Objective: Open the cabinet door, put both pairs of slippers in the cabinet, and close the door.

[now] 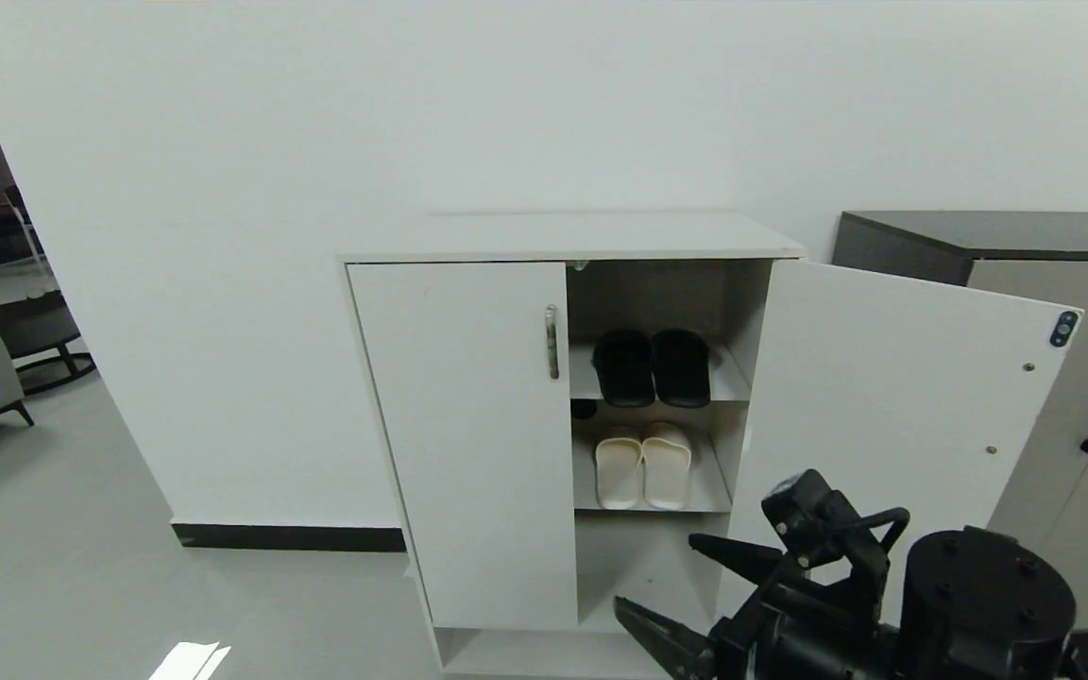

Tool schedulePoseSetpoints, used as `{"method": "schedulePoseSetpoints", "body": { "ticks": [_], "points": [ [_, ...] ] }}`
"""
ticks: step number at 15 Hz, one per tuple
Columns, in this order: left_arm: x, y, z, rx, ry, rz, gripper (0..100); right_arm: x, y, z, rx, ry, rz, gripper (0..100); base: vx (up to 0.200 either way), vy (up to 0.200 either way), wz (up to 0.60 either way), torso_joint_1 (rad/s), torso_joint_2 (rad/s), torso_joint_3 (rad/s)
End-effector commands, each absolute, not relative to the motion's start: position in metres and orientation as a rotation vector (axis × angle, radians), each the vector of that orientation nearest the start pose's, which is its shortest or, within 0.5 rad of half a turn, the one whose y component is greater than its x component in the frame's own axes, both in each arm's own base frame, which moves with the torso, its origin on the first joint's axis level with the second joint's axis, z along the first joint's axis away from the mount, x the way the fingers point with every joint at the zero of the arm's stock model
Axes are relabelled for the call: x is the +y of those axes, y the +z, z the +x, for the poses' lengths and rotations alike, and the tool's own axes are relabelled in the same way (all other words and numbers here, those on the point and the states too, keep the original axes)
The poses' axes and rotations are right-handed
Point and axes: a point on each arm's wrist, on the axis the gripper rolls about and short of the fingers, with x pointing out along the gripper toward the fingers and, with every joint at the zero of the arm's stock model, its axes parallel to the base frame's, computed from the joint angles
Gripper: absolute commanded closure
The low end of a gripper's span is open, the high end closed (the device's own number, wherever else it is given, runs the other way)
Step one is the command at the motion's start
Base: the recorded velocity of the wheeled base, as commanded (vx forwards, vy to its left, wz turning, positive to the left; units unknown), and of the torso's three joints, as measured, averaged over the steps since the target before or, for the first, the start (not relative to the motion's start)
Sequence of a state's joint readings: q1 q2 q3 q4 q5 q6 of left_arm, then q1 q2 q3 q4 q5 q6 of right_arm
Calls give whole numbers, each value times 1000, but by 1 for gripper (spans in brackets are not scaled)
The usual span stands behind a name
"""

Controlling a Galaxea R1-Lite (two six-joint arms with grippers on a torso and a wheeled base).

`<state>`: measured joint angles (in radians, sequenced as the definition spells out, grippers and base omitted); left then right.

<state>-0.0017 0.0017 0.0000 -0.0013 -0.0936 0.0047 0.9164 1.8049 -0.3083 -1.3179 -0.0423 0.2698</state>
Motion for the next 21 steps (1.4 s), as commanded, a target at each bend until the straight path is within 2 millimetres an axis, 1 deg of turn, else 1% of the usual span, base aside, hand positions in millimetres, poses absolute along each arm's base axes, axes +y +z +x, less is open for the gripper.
{"method": "schedulePoseSetpoints", "body": {
  "ticks": [1,5,7,10,13,14,21],
  "points": [
    [-2,76,-23,1,-94,5,100,197,94,152,288,867,97,0,0,0,0,0,0,0],
    [-2,76,-23,1,-95,5,100,196,90,152,288,869,85,0,0,0,0,0,0,0],
    [-2,76,-23,1,-95,3,100,197,86,152,301,869,78,0,-200,0,0,2,7,5],
    [-2,76,-23,1,-94,3,100,198,84,153,274,871,92,0,-200,0,0,2,4,4],
    [-2,76,-23,1,-94,5,100,198,79,153,247,877,108,0,0,0,0,0,0,0],
    [-2,76,-23,1,-94,5,100,197,75,152,266,876,97,0,0,0,0,0,0,0],
    [-2,76,-23,1,-94,5,100,198,72,153,282,875,108,0,0,0,0,0,0,0]
  ]
}}
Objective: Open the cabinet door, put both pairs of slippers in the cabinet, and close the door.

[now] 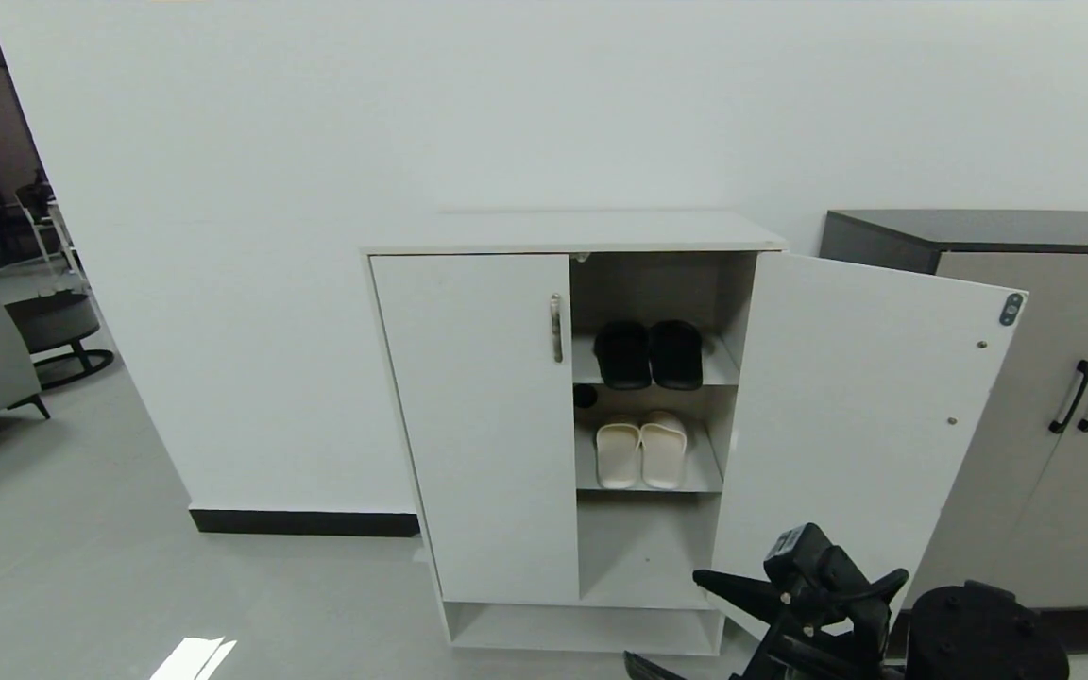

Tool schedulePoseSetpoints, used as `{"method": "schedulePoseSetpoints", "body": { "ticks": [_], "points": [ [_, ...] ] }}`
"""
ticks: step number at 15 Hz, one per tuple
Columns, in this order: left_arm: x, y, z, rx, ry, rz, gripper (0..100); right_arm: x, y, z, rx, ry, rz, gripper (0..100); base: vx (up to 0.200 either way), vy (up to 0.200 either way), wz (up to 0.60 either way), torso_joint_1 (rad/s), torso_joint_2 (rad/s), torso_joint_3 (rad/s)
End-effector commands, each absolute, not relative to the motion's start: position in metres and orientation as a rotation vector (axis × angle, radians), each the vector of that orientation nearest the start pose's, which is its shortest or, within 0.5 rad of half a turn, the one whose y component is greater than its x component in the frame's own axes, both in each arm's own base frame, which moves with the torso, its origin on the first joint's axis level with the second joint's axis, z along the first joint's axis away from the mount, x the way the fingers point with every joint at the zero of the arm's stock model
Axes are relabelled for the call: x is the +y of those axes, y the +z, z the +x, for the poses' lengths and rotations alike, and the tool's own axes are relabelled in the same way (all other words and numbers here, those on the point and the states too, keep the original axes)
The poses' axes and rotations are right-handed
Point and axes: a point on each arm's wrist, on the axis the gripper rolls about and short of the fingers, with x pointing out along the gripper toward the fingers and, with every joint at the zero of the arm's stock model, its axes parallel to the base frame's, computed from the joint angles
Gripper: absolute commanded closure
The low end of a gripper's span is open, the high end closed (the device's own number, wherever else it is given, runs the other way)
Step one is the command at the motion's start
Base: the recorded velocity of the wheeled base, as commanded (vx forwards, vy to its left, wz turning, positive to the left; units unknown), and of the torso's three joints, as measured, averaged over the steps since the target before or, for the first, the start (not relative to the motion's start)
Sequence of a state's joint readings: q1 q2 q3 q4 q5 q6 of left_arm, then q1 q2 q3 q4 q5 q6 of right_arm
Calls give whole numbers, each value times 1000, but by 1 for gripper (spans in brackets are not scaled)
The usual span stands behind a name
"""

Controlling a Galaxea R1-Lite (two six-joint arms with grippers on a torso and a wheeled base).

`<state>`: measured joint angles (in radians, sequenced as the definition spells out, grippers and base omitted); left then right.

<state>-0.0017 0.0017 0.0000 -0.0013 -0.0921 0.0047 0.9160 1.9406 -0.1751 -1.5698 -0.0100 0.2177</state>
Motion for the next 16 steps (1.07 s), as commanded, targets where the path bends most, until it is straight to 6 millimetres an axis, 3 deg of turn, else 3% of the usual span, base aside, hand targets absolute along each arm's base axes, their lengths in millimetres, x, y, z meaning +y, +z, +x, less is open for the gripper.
{"method": "schedulePoseSetpoints", "body": {
  "ticks": [1,16],
  "points": [
    [-2,76,-23,1,-94,5,100,198,72,153,288,875,121,0,0,0,0,0,0,0],
    [-2,76,-23,1,-94,5,100,199,69,153,304,875,119,0,0,0,0,184,-442,-260]
  ]
}}
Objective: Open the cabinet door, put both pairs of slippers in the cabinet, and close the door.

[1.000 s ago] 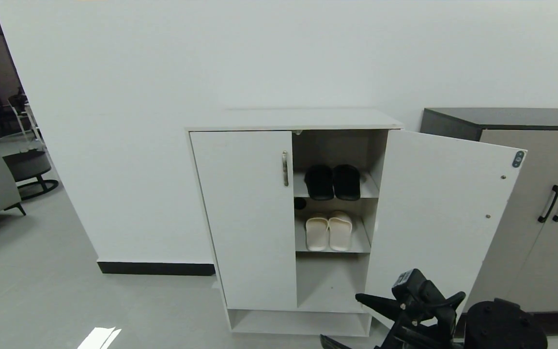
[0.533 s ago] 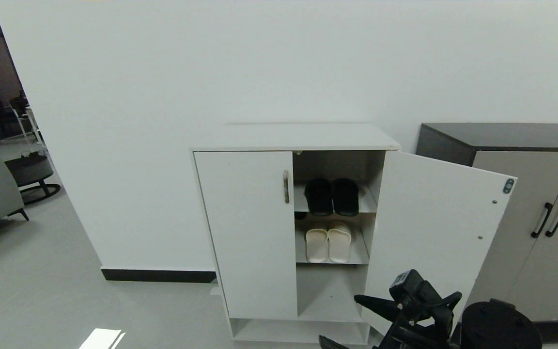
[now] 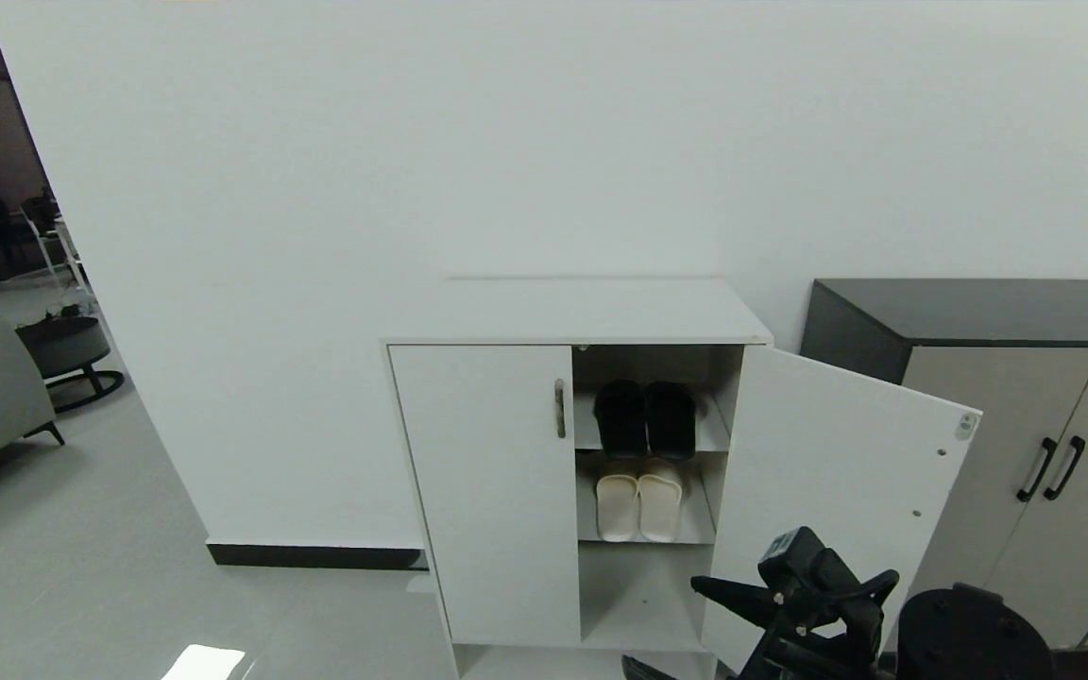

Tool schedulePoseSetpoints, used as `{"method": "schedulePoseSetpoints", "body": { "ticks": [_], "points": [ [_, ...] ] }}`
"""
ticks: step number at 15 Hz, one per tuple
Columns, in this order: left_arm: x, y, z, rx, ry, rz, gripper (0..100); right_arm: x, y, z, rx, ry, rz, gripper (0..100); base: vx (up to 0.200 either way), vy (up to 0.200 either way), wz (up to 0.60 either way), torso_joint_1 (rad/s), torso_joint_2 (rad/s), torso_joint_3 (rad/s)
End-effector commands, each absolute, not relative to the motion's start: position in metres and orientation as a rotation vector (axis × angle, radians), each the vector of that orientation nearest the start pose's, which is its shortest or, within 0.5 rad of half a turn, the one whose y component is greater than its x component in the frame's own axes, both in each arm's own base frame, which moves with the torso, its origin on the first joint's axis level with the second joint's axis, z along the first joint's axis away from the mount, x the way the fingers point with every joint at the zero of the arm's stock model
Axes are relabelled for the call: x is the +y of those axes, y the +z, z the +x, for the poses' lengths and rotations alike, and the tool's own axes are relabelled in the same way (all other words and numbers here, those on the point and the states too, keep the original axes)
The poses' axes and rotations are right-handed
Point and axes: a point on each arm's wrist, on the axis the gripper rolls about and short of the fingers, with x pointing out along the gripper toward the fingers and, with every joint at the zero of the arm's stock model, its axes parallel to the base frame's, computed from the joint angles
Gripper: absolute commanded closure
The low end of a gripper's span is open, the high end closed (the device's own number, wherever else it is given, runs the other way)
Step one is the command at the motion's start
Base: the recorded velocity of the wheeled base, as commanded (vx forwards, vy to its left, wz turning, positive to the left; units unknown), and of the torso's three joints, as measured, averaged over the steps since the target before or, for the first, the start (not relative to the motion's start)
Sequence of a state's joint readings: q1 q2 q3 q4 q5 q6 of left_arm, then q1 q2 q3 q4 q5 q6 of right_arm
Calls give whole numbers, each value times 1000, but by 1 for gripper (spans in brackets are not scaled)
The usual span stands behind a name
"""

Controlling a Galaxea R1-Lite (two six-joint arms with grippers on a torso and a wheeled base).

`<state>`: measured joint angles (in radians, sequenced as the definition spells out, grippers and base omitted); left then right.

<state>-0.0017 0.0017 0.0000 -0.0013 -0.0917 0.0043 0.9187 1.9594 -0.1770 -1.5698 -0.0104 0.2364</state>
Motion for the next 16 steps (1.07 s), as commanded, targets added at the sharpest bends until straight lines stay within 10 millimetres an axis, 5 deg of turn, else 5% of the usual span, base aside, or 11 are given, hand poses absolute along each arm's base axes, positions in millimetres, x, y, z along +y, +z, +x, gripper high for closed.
{"method": "schedulePoseSetpoints", "body": {
  "ticks": [1,16],
  "points": [
    [-2,76,-23,1,-94,5,100,199,68,153,305,875,119,0,0,0,0,237,-515,-281],
    [-2,76,-23,-1,-97,43,100,199,68,153,306,872,117,0,0,0,0,248,-531,-281]
  ]
}}
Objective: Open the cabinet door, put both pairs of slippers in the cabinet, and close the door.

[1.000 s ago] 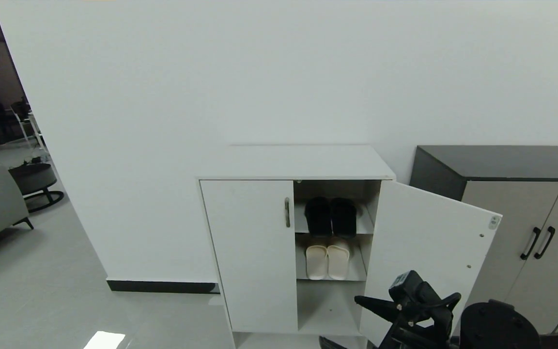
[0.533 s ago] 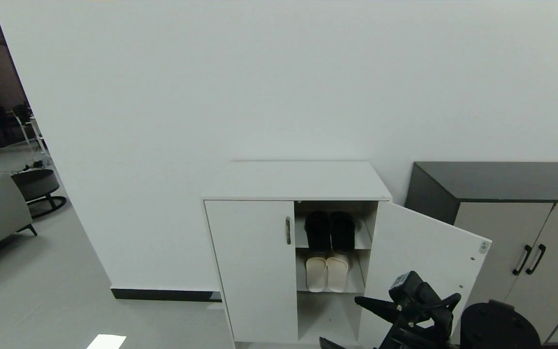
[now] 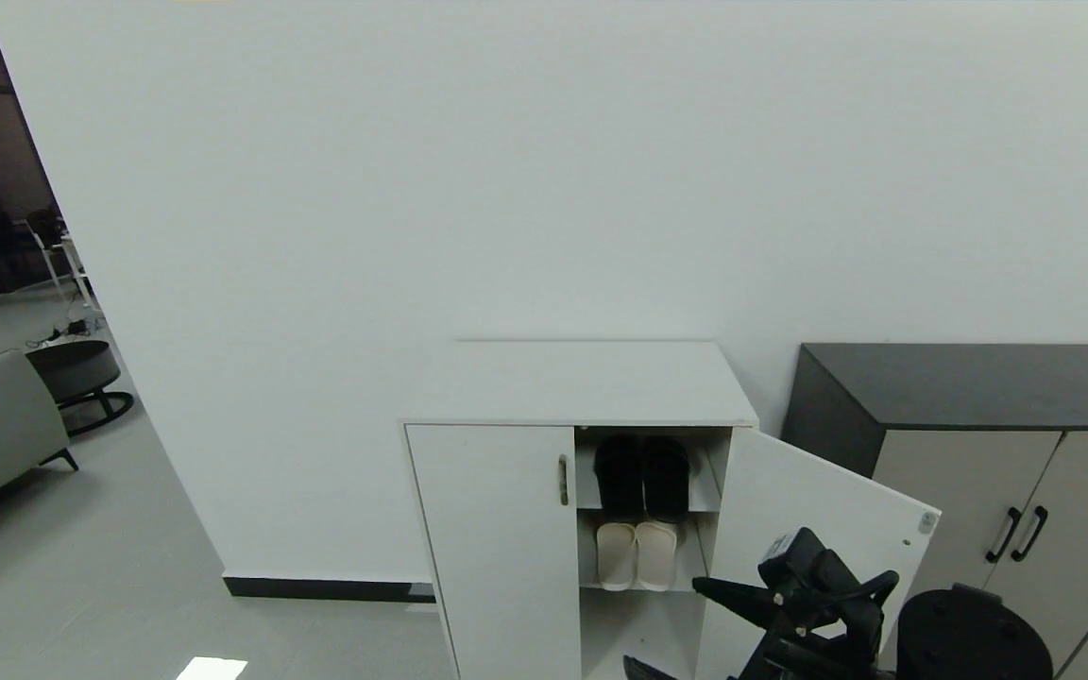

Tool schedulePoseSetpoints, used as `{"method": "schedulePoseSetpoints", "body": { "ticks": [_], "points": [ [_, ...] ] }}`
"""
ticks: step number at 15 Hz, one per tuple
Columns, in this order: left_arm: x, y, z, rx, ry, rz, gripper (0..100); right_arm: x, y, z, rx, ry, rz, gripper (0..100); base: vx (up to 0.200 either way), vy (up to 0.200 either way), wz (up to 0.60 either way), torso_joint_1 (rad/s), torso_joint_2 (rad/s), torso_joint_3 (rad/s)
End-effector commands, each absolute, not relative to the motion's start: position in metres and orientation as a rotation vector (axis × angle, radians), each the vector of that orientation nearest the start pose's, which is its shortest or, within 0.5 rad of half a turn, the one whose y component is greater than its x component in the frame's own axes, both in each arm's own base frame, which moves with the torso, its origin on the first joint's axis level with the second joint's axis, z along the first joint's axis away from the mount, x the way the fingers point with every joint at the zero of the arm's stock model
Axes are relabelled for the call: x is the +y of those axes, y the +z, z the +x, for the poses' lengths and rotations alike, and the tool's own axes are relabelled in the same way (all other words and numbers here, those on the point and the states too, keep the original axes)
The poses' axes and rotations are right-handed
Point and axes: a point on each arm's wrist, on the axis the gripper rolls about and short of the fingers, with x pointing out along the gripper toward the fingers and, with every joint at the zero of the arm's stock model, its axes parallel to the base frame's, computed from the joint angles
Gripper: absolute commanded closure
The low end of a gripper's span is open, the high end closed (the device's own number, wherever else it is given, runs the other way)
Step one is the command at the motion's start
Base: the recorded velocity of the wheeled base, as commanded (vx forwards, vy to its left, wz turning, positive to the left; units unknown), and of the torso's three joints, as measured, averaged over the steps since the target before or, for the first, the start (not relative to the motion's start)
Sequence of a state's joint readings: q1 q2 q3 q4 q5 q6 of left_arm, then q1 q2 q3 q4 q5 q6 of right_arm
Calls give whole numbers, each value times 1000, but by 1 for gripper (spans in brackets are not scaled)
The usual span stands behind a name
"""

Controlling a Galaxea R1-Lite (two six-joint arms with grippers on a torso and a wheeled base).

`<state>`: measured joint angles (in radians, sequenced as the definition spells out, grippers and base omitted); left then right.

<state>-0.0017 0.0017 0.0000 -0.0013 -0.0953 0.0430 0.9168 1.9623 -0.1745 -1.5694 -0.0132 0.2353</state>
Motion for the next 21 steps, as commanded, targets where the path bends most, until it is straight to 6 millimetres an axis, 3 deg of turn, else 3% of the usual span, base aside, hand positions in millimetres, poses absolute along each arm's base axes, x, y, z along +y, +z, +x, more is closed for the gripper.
{"method": "schedulePoseSetpoints", "body": {
  "ticks": [1,5,8,21],
  "points": [
    [-2,76,-23,-1,-97,43,100,198,68,154,306,865,119,0,0,0,0,188,-373,-188],
    [-2,76,-23,-1,-97,43,100,194,66,154,313,856,97,0,0,0,0,121,-238,-121],
    [-2,76,-23,-1,-97,43,100,194,65,153,317,860,97,0,0,0,-400,-6,8,7],
    [-2,76,-23,1,-95,20,100,195,65,147,322,879,90,0,0,0,0,-13,34,17]
  ]
}}
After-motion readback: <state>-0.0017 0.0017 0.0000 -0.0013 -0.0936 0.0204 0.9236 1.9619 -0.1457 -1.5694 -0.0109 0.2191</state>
